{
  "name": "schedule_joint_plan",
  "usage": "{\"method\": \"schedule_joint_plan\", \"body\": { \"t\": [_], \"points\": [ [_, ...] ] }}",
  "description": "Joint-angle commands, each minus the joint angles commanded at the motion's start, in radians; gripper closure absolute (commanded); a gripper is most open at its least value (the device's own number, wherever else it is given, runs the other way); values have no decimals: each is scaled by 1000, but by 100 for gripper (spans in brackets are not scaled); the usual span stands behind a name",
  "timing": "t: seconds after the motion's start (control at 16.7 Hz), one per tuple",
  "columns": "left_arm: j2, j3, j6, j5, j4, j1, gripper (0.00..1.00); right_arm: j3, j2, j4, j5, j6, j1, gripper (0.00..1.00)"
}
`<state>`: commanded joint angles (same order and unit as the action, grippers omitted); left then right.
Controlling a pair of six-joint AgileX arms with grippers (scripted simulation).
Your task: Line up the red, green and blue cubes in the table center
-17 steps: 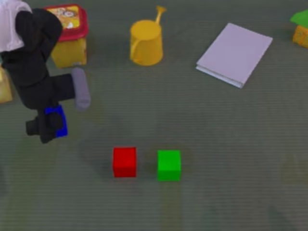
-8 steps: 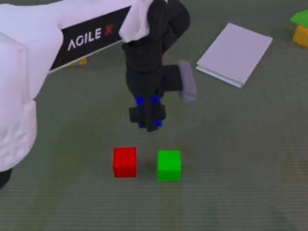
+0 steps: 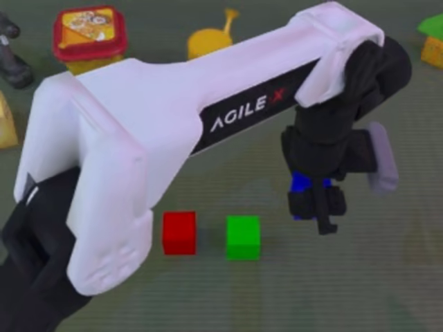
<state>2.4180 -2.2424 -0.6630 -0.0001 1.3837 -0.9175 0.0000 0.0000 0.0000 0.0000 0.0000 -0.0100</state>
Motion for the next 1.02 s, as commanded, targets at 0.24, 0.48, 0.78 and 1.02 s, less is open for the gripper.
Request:
{"method": "schedule_joint_plan", "body": {
  "t": [0.24,0.48,0.78,1.02],
  "points": [
    [-4,2,-3,1,-2,3,100,0,0,0,0,0,0,0],
    [8,62,2,1,-74,5,100,0,0,0,0,0,0,0],
    [40,190,2,1,-233,-1,100,0,0,0,0,0,0,0],
    [43,200,1,1,-243,-2,100,0,0,0,0,0,0,0]
  ]
}}
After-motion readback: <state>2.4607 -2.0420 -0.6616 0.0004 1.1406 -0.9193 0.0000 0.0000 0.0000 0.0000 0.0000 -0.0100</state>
